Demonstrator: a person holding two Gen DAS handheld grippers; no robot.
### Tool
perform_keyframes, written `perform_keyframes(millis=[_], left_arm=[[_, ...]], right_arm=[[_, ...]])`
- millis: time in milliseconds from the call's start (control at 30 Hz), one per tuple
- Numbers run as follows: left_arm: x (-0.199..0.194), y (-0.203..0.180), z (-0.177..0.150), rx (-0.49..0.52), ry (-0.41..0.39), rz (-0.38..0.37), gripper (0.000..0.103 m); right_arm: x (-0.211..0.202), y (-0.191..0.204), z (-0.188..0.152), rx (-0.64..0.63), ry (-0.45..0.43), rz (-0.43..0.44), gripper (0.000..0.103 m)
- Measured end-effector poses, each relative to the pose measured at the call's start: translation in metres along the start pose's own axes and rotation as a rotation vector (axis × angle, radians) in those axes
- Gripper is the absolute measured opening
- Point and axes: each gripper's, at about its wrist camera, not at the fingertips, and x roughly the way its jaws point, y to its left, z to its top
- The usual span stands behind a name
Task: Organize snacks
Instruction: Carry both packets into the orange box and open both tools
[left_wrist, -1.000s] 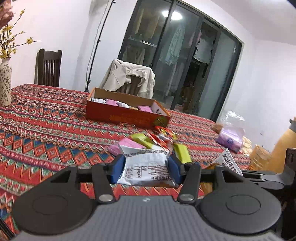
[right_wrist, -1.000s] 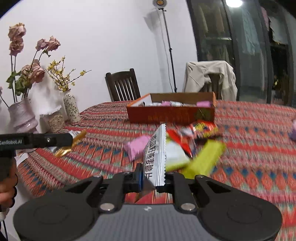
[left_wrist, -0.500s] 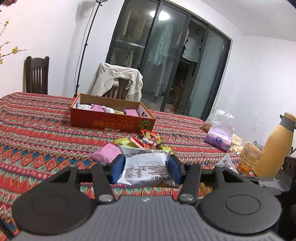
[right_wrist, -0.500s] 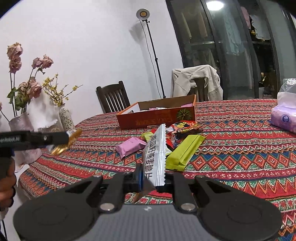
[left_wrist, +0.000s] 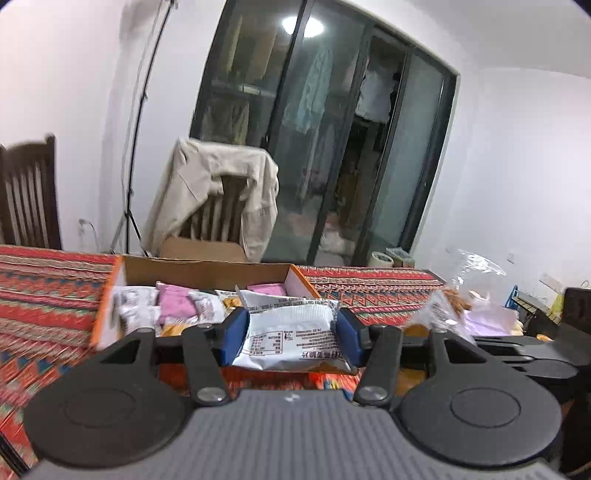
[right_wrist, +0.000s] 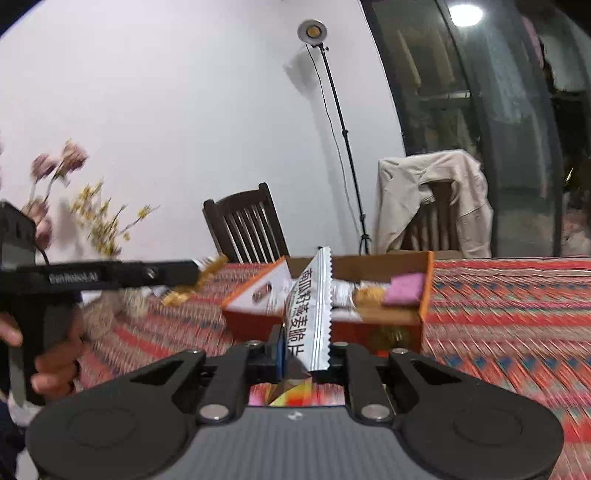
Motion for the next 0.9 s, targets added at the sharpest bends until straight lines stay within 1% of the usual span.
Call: perform_keyframes(millis=[100, 200, 300, 333, 367, 400, 433, 467, 500, 533, 567, 600, 767, 833, 900], left_arm=[[0.061, 0.015, 0.018, -0.006, 0.046, 0.017, 0.054], [0.122, 0.034, 0.028, -0.03, 0.11, 0.035, 0.054], [0.174, 0.05, 0.027, -0.061, 0.167, 0.07, 0.054], [0.191, 0.055, 0.025, -0.07, 0.192, 0.08, 0.055], [0.201, 0.059, 0.022, -0.071, 0.212, 0.084, 0.059], [0.212, 0.062, 0.019, -0.072, 0.229, 0.091, 0.061], [0.217, 0.066, 0.016, -0.085, 0.227, 0.114, 0.066], [0.221, 0.07, 0.014, -0.092, 0.228, 0.13, 0.068], [0.22, 0.072, 0.012, -0.095, 0.229, 0.131, 0.069], [0.218, 0.074, 0.011, -0.097, 0.227, 0.126, 0.072], [0.214, 0.076, 0.011, -0.095, 0.22, 0.12, 0.075], [0.21, 0.077, 0.012, -0.087, 0.212, 0.121, 0.076], [0.18, 0.072, 0.025, -0.057, 0.192, 0.149, 0.077], [0.16, 0.064, 0.029, -0.02, 0.185, 0.151, 0.077], [0.133, 0.054, 0.031, 0.022, 0.165, 0.157, 0.08]], right_arm=[[0.064, -0.027, 0.031, 0.021, 0.041, -0.016, 0.013], [0.13, -0.053, 0.049, 0.027, 0.129, -0.036, 0.013], [0.188, -0.077, 0.055, 0.013, 0.198, -0.11, 0.014], [0.202, -0.082, 0.056, 0.024, 0.209, -0.114, 0.014], [0.214, -0.089, 0.057, 0.045, 0.224, -0.104, 0.014], [0.225, -0.095, 0.057, 0.073, 0.235, -0.092, 0.016], [0.234, -0.1, 0.057, 0.089, 0.24, -0.097, 0.017], [0.241, -0.102, 0.057, 0.079, 0.246, -0.131, 0.022], [0.248, -0.101, 0.057, 0.049, 0.251, -0.19, 0.037], [0.252, -0.098, 0.056, 0.021, 0.249, -0.231, 0.047], [0.252, -0.096, 0.056, -0.003, 0.239, -0.258, 0.066], [0.247, -0.095, 0.054, -0.017, 0.224, -0.267, 0.071], [0.222, -0.081, 0.06, -0.075, 0.178, -0.274, 0.069], [0.205, -0.074, 0.066, -0.088, 0.161, -0.269, 0.069], [0.181, -0.064, 0.073, -0.104, 0.131, -0.266, 0.07]])
